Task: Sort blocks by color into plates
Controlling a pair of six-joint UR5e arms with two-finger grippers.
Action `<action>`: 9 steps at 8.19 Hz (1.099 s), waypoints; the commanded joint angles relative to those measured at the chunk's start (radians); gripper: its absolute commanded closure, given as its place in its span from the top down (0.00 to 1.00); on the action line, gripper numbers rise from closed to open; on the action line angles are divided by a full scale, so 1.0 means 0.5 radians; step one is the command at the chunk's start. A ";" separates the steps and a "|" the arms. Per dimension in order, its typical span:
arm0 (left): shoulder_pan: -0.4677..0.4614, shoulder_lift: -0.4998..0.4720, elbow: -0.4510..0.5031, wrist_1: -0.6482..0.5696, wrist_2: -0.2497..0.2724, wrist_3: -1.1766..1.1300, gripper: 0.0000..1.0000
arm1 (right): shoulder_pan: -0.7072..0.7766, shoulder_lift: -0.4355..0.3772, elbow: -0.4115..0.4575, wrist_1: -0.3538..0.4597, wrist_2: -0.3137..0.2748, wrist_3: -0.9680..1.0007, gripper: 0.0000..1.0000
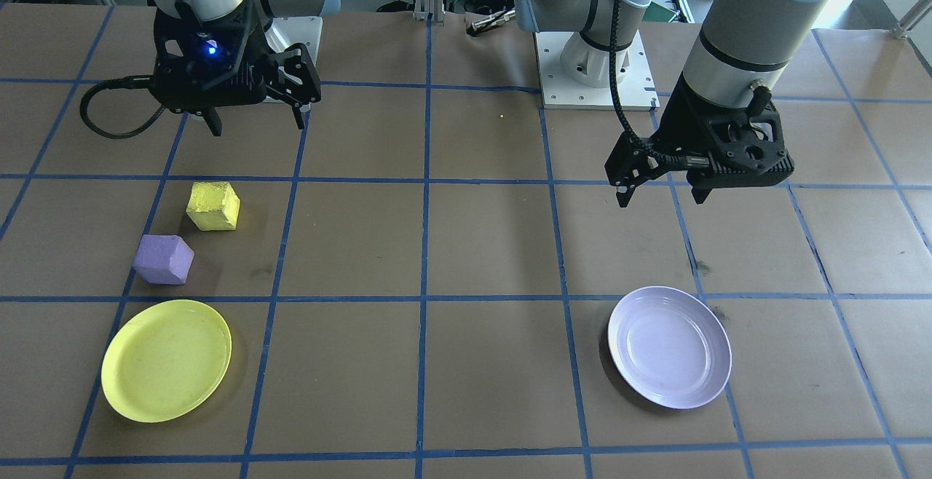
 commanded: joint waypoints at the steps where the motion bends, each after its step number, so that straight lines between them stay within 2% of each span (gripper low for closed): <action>1: 0.000 0.006 0.012 0.019 -0.002 -0.004 1.00 | 0.000 0.002 0.000 0.000 -0.001 0.000 1.00; 5: -0.003 0.080 -0.003 0.016 0.004 -0.004 1.00 | -0.018 0.008 0.018 0.015 -0.035 -0.006 1.00; 7: -0.003 0.074 0.000 0.016 0.001 -0.004 1.00 | -0.153 -0.004 0.144 0.000 -0.038 -0.058 1.00; 8: -0.003 0.071 0.003 0.016 0.001 -0.004 1.00 | -0.232 -0.016 0.226 0.009 -0.077 -0.077 1.00; 9: -0.003 0.068 0.006 0.016 -0.002 -0.004 1.00 | -0.327 -0.029 0.352 -0.003 -0.190 -0.135 1.00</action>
